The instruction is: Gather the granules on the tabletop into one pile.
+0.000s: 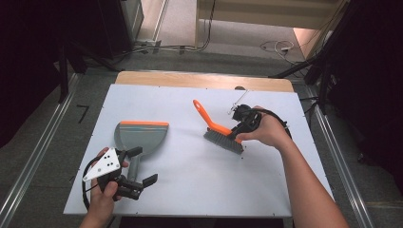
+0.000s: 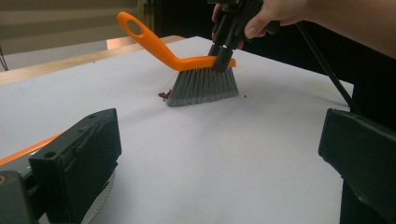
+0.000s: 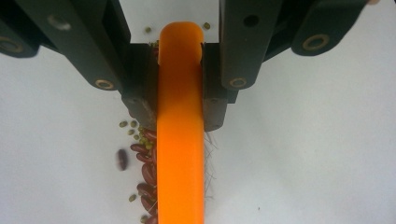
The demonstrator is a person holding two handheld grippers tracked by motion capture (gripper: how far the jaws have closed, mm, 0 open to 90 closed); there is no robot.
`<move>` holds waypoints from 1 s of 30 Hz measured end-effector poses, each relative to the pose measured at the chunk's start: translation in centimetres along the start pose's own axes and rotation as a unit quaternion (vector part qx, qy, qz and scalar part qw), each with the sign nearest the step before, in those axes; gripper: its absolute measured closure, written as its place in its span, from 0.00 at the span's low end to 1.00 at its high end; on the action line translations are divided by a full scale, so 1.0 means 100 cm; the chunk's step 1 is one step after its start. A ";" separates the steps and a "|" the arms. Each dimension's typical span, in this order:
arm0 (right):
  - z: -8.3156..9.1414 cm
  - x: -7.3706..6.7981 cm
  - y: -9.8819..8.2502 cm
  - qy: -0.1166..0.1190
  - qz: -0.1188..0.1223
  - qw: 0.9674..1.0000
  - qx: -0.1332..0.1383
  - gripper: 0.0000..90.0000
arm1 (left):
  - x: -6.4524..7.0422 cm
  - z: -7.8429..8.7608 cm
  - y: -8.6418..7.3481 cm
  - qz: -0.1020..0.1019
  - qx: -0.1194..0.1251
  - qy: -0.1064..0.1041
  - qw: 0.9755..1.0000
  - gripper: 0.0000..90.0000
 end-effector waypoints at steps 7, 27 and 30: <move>0.004 0.002 0.000 -0.005 -0.018 1.000 0.011 0.76 | 0.001 -0.001 0.000 -0.002 -0.002 0.000 1.000 0.00; 0.024 0.011 -0.087 -0.014 -0.316 0.945 0.086 0.76 | 0.003 -0.006 0.001 -0.006 -0.007 -0.004 1.000 0.00; 0.020 0.014 -0.092 -0.027 -0.334 0.939 0.075 0.76 | 0.004 -0.006 0.001 -0.007 -0.006 -0.005 1.000 0.00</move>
Point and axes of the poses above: each handheld gripper's, and its own axes: z roughly backward along the jaws, y roughly out of its top, x roughly to its right, the point moved 7 cm from there along -z, roughly forward along the jaws, and after that the axes turned 14 degrees about -x, right-handed, at the moved point
